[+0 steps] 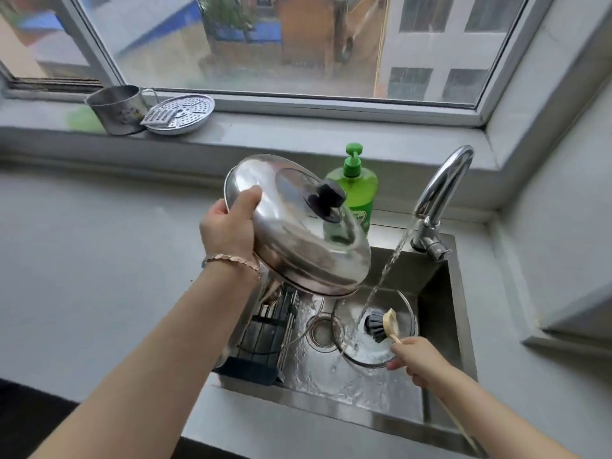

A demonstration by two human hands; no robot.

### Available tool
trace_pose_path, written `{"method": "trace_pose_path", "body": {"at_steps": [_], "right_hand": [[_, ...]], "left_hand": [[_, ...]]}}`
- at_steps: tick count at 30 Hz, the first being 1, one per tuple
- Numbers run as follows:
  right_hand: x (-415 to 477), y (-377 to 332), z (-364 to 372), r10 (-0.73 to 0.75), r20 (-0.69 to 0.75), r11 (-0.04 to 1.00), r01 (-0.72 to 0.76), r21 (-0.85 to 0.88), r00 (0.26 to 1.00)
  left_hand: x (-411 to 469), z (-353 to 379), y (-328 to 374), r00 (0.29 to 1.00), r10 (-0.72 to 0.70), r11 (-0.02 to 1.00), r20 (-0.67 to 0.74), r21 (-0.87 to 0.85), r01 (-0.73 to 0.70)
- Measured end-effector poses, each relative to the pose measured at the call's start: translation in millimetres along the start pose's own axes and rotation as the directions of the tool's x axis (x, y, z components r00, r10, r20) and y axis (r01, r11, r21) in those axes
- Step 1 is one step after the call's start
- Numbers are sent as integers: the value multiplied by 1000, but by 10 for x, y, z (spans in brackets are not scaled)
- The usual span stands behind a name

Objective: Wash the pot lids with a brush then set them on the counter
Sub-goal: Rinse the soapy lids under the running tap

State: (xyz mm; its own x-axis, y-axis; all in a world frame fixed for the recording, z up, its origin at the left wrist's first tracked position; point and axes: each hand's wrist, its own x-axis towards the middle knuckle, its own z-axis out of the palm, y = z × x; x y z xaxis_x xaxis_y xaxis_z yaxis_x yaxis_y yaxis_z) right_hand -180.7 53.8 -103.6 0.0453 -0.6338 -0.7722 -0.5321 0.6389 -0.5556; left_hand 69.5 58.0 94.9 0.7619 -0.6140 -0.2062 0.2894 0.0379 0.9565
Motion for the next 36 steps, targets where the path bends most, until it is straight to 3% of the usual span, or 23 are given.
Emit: {"method": "trace_pose_path", "body": {"at_steps": [2,6,13,17,21,29,33,36], "right_hand": [[-15,-56,43,-10,2,1000,10,-20,1000],[-73,-110,144,-15,10,999,16,-46,1000],[-116,-9,347,42,3,998,-42,-41,999],[-107,-5,496,73,-8,996,-74,-46,997],[-91,-32,605,90,-27,996,-91,-20,996],[-124,-43,657,101,-35,995,-101,27,994],[-116,-25,685,100,-35,994,-98,44,994],[-109,-31,695,102,-31,994,-100,53,994]], "left_hand": [[176,-178,-56,990,-140,979,-26,-156,135],[436,-509,-177,943,-330,894,50,-304,329],[599,-1122,-628,826,-563,642,-16,-639,425],[689,-1295,-947,760,-650,541,-17,-713,447],[733,-1316,-1214,677,-736,489,-25,-711,506],[1058,-1643,-1502,615,-788,510,-45,-608,609],[1101,-1616,-1492,593,-800,585,-91,-335,739],[1009,-1511,-1314,573,-804,588,-159,-69,806]]}}
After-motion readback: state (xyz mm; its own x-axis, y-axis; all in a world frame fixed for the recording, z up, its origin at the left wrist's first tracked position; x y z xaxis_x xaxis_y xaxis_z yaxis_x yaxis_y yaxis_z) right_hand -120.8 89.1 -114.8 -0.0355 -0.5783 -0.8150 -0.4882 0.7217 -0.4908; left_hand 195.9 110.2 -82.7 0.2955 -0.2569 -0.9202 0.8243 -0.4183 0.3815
